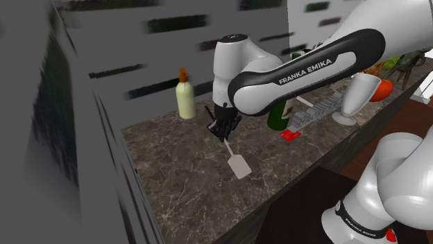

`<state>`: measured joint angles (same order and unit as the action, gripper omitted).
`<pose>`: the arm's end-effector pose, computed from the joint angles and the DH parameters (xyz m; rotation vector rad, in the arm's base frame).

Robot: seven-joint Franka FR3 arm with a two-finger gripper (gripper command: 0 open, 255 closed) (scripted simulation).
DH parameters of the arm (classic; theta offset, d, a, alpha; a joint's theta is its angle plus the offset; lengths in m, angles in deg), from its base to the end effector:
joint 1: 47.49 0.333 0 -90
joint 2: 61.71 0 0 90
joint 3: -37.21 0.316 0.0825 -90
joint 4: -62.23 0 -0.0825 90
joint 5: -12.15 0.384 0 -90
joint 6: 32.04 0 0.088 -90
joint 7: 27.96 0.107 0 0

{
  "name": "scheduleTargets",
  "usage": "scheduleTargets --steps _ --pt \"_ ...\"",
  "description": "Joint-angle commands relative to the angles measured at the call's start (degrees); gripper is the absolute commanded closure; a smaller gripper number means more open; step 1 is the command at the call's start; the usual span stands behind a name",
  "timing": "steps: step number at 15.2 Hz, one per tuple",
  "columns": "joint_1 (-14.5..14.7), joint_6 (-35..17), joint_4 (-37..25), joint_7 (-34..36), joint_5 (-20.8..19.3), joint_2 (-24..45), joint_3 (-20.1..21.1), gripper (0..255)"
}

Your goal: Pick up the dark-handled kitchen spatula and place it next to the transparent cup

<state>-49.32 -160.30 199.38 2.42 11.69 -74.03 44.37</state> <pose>0.4678 0.0440 0.4054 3.0527 -0.6738 0.1024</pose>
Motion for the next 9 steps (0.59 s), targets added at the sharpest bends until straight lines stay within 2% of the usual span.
scheduleTargets --steps 1,9 --pt "0.0 1.9 -1.2 -0.2 0.1 -0.7 -0.1 255" --pt "0.0 8.4 -5.3 -0.6 0.4 -3.1 -0.3 255"
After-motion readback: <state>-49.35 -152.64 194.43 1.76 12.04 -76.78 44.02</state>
